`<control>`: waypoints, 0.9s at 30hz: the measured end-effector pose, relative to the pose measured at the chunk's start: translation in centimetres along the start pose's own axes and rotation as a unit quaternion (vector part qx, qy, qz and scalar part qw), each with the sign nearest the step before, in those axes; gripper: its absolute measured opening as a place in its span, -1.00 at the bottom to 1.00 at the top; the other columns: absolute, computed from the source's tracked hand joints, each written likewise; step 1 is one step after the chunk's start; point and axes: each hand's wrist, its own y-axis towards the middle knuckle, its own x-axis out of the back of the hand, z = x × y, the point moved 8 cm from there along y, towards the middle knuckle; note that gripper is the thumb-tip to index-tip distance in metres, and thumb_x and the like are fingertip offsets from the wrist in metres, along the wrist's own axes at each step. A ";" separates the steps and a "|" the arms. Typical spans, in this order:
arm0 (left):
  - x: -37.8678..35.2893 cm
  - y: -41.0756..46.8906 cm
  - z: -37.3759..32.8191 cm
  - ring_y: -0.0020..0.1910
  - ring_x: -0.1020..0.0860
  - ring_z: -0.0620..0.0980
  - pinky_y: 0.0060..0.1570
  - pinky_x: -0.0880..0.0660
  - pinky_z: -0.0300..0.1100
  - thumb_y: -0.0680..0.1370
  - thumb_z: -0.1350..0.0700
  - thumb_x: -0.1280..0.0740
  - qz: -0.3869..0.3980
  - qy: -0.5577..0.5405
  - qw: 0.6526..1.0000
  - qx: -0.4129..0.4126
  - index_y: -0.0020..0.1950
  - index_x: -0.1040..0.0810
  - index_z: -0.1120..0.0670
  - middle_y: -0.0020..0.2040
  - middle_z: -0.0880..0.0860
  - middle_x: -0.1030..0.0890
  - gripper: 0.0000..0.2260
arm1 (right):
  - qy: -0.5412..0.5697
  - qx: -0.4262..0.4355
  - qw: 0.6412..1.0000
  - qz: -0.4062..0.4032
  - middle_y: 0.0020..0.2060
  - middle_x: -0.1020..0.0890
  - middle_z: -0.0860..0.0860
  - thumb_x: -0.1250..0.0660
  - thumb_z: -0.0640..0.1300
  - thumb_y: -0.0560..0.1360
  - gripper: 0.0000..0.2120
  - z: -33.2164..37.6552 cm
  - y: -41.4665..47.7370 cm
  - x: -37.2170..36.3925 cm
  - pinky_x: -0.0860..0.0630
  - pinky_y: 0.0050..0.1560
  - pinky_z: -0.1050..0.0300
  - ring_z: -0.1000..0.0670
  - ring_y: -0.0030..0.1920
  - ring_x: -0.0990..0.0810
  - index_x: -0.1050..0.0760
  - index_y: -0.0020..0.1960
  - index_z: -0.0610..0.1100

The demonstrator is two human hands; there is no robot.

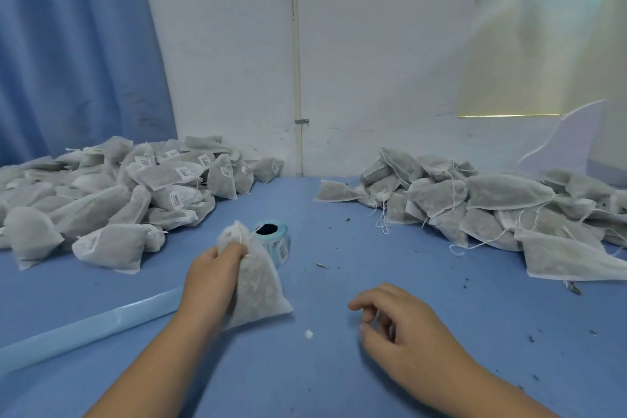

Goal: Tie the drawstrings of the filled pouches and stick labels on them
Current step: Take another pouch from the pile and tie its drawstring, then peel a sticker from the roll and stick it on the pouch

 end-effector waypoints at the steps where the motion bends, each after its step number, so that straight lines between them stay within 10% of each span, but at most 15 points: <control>1: 0.5 0.4 0.6 -0.06 -0.63 0.20 -0.01 -0.54 0.11 0.50 0.02 -0.32 -0.005 0.006 1.000 0.008 -0.06 -0.59 0.21 -0.09 0.20 -0.67 -0.76 | 0.001 -0.008 1.000 0.008 -0.18 -0.52 0.17 -0.30 -0.20 0.46 -0.75 0.2 0.8 -0.7 -0.36 -0.18 0.38 0.16 -0.27 -0.48 -0.50 -0.02 0.15; 12: 0.3 1.5 1.6 -0.32 -0.45 0.01 -0.30 -0.36 -0.10 0.53 0.03 -0.28 0.013 0.072 0.997 -0.025 -0.26 -0.47 0.09 -0.31 0.04 -0.50 -0.80 | 0.065 -0.183 0.981 -0.025 -0.18 -0.57 0.09 -0.33 0.00 0.47 -0.83 -1.7 13.2 -7.8 -0.36 -0.29 0.23 0.12 -0.22 -0.52 -0.44 0.05 0.03; 27: 0.0 2.0 1.7 -0.43 -0.31 -0.10 -0.54 -0.26 -0.35 0.51 0.07 -0.28 0.014 0.078 0.996 -0.042 -0.29 -0.36 0.06 -0.36 -0.02 -0.37 -0.79 | 0.053 -0.193 0.974 -0.104 -0.25 -0.57 0.04 -0.44 0.08 0.38 -0.71 -2.8 15.9 -9.6 -0.34 -0.33 0.20 0.09 -0.25 -0.51 -0.44 -0.16 -0.10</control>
